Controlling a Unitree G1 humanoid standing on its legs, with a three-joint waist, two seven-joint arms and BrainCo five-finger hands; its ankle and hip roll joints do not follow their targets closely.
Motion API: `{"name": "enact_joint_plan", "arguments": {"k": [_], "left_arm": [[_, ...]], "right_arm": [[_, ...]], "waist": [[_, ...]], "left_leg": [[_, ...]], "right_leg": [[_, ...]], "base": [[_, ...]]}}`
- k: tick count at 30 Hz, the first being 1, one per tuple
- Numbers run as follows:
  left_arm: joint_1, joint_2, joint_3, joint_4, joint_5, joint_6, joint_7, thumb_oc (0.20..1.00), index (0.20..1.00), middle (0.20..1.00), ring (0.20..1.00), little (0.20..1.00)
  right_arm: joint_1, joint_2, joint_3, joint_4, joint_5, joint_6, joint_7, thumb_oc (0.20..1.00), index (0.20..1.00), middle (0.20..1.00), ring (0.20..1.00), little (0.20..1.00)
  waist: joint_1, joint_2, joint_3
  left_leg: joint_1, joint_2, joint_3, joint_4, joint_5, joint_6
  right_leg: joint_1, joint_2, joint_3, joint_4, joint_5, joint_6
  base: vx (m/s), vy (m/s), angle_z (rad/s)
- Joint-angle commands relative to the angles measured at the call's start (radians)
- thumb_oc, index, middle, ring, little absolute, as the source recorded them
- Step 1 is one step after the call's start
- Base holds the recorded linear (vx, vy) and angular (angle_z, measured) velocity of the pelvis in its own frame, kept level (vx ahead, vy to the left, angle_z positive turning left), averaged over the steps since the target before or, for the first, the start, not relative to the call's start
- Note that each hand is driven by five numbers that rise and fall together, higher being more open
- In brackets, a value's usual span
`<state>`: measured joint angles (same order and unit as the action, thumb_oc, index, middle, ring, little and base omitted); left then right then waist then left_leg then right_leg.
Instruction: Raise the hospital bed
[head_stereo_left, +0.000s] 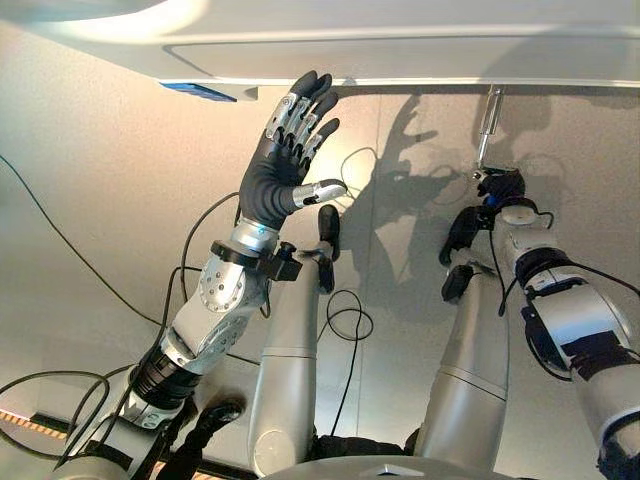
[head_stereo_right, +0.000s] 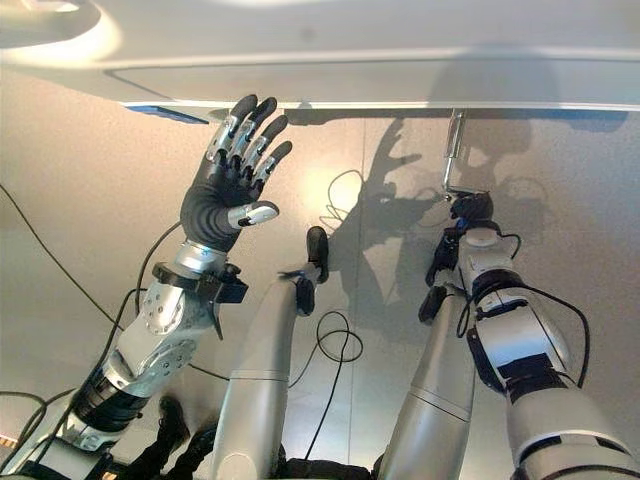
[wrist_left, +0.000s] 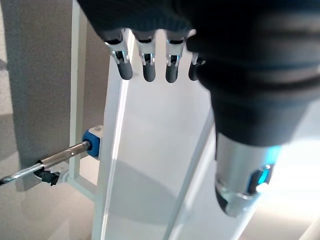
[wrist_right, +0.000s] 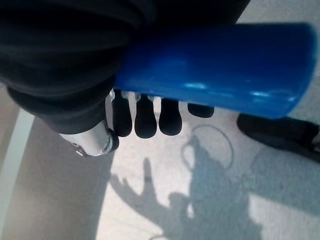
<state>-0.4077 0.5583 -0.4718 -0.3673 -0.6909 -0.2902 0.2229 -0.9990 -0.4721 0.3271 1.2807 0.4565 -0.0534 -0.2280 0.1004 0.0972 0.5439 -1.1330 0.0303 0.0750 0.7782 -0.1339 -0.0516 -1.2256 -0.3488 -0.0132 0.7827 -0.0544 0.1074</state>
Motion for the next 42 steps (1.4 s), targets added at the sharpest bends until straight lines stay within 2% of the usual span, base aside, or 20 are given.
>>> {"name": "enact_joint_plan", "arguments": {"k": [1,9,20,24,33,35,36,42], "left_arm": [[0.031,-0.062,0.038,-0.107,-0.003,-0.037,0.01,1.0,1.0,1.0,1.0,1.0],[0.037,-0.061,0.048,-0.111,-0.003,-0.04,0.027,1.0,1.0,1.0,1.0,1.0],[0.042,-0.056,0.05,-0.116,0.019,-0.034,0.056,1.0,1.0,1.0,1.0,1.0],[0.052,-0.049,0.066,-0.124,0.028,-0.034,0.071,1.0,1.0,1.0,1.0,1.0],[0.069,-0.04,0.086,-0.128,0.032,-0.038,0.075,1.0,1.0,1.0,1.0,1.0],[0.088,-0.035,0.097,-0.13,0.026,-0.047,0.074,1.0,1.0,1.0,1.0,1.0],[0.088,-0.035,0.097,-0.13,0.026,-0.047,0.074,1.0,1.0,1.0,1.0,1.0],[0.106,-0.023,0.096,-0.136,0.038,-0.053,0.063,1.0,1.0,1.0,1.0,1.0]], "right_arm": [[0.055,0.131,0.068,-0.033,0.001,0.022,0.04,0.2,0.2,0.2,0.2,0.2],[0.054,0.212,0.119,-0.069,-0.034,0.025,0.05,0.2,0.2,0.2,0.2,0.2],[0.037,0.309,0.24,-0.091,-0.227,0.064,0.063,0.2,0.2,0.2,0.2,0.2],[0.073,0.37,0.325,-0.194,-0.311,0.07,0.095,0.2,0.2,0.2,0.2,0.2],[0.117,0.387,0.376,-0.32,-0.33,0.062,0.121,0.2,0.2,0.2,0.2,0.2],[0.162,0.401,0.445,-0.451,-0.348,0.049,0.173,0.2,0.2,0.2,0.2,0.2],[0.162,0.401,0.445,-0.451,-0.348,0.049,0.173,0.2,0.2,0.2,0.2,0.2],[0.201,0.4,0.51,-0.651,-0.236,0.007,0.23,0.2,0.2,0.2,0.2,0.2]], "waist": [[0.002,0.114,-0.024],[0.004,0.115,-0.024],[0.013,0.127,-0.024],[0.012,0.124,-0.024],[0.009,0.115,-0.024],[0.009,0.112,-0.024],[0.009,0.112,-0.024],[0.006,0.103,-0.024]], "left_leg": [[-0.051,-0.001,-0.052,-0.089,0.118,-0.038],[-0.054,-0.002,-0.053,-0.09,0.123,-0.042],[-0.066,-0.008,-0.056,-0.096,0.124,-0.032],[-0.073,-0.012,-0.056,-0.095,0.126,-0.029],[-0.071,-0.013,-0.055,-0.096,0.128,-0.029],[-0.068,-0.012,-0.053,-0.098,0.132,-0.031],[-0.068,-0.012,-0.053,-0.099,0.132,-0.031],[-0.057,-0.005,-0.05,-0.107,0.138,-0.038]], "right_leg": [[0.012,0.005,-0.017,0.059,-0.019,0.032],[0.01,0.008,-0.016,0.056,-0.016,0.03],[0.007,0.001,-0.022,0.051,-0.016,0.031],[0.001,0.001,-0.021,0.052,-0.013,0.031],[0.002,0.0,-0.021,0.05,-0.01,0.033],[0.008,0.001,-0.017,0.044,-0.007,0.033],[0.008,0.001,-0.017,0.044,-0.007,0.033],[0.013,0.001,-0.015,0.036,-0.008,0.03]], "base": [[0.0,0.0,0.0],[0.0,0.004,0.0],[0.0,0.006,0.0],[0.0,0.008,0.0],[0.0,0.0,0.0],[0.0,0.0,0.0],[0.0,0.0,0.0],[0.0,0.0,-0.01]]}}
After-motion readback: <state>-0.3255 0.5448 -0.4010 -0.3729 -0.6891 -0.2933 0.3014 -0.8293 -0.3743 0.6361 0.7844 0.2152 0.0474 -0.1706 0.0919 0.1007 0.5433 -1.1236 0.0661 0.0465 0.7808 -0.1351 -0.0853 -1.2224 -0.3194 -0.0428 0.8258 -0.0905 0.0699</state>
